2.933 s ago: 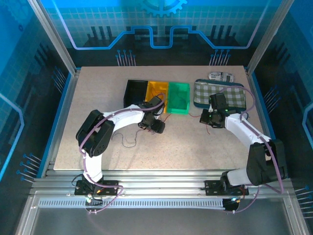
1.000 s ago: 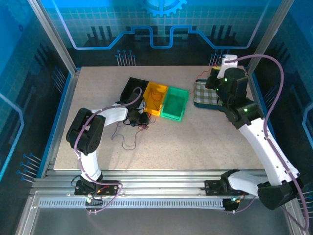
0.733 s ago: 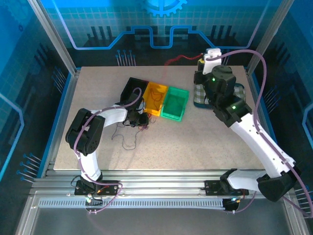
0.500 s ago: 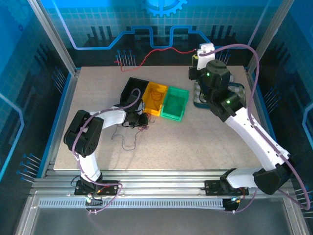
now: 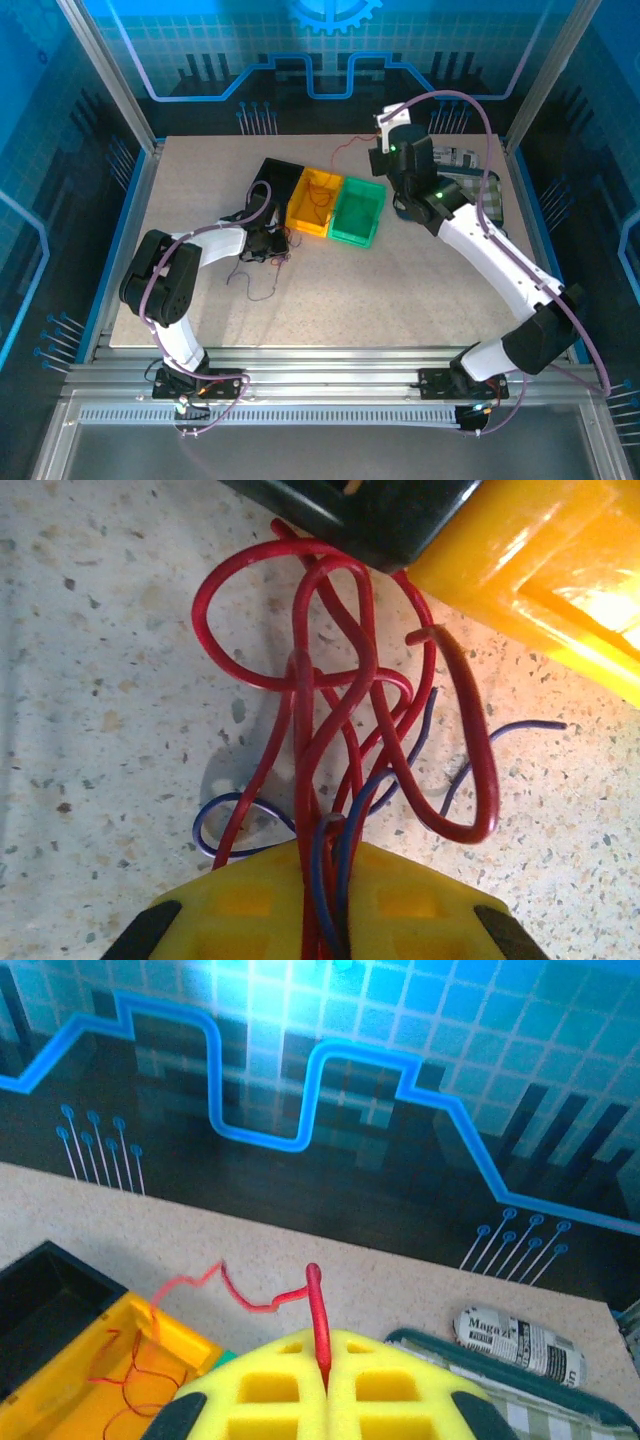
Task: Untangle the cables
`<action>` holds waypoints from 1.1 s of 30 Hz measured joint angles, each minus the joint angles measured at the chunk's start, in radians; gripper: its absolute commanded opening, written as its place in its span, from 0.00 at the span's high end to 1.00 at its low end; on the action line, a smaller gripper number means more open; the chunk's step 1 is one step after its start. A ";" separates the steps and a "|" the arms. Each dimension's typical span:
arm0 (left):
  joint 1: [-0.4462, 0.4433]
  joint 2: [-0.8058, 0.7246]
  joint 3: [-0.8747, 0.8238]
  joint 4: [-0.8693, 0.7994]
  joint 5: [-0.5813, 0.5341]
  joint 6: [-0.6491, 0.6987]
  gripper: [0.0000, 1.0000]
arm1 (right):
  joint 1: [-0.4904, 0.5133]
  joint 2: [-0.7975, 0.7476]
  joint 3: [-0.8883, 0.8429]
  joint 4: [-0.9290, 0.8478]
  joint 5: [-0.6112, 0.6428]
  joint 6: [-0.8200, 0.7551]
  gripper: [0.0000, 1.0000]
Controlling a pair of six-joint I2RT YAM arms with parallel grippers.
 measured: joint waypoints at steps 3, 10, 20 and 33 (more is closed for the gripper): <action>0.000 -0.001 0.000 0.000 -0.010 -0.003 1.00 | 0.000 0.028 -0.006 -0.008 0.000 -0.003 1.00; 0.000 -0.003 0.000 0.000 -0.014 -0.004 1.00 | 0.010 0.103 -0.003 -0.021 0.002 -0.054 1.00; 0.000 -0.003 0.000 0.000 -0.018 -0.014 1.00 | 0.052 0.281 0.153 -0.104 -0.106 -0.068 1.00; 0.001 -0.019 -0.016 0.000 -0.025 -0.014 1.00 | 0.074 0.512 0.370 -0.298 -0.333 0.052 1.00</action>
